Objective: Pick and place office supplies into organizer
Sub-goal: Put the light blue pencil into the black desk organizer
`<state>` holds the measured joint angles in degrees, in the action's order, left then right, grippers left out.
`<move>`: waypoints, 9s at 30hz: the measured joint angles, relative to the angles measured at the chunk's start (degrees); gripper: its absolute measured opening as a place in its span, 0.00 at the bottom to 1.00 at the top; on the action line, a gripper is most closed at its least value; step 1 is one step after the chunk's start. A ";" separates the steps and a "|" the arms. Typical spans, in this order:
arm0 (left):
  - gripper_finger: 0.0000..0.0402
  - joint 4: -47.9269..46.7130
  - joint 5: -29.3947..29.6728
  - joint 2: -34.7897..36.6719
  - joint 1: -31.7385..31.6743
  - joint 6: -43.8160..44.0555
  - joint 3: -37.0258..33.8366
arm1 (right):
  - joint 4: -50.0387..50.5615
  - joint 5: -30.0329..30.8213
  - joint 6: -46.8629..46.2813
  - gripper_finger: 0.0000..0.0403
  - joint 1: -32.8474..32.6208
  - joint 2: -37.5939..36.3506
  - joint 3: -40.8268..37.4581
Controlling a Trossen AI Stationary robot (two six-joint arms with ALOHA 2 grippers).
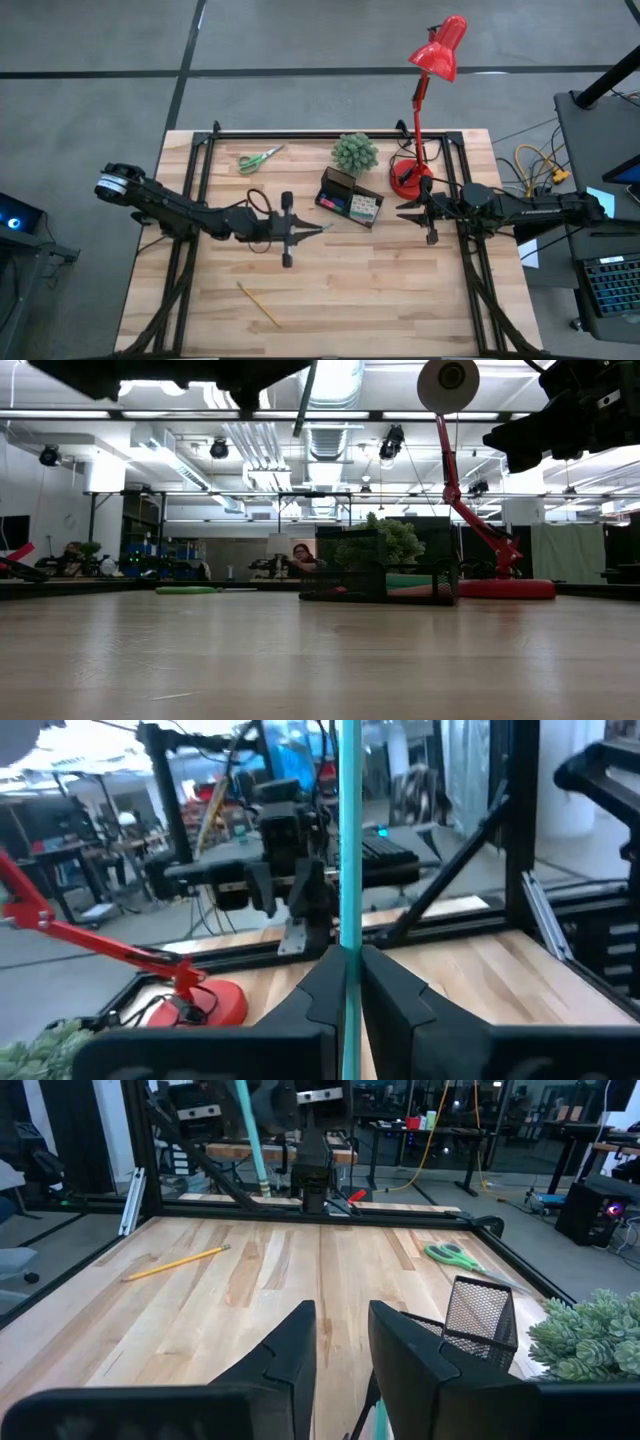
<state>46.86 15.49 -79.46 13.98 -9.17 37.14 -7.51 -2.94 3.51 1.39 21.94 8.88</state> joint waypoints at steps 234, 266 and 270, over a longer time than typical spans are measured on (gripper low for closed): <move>0.02 30.92 -33.03 -26.16 -36.76 6.34 7.60 | 0.00 0.00 -0.02 0.18 0.00 0.01 0.00; 0.02 33.11 -35.02 -37.42 -34.97 5.53 14.90 | 0.01 0.00 -0.04 0.17 0.00 0.01 0.00; 0.02 33.12 -34.44 -37.42 -35.00 5.40 13.70 | -0.01 0.00 -0.03 0.17 0.00 -0.01 0.00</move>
<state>79.98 -18.95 -116.88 -21.02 -3.77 50.84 -7.52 -2.95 3.48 1.39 21.93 8.88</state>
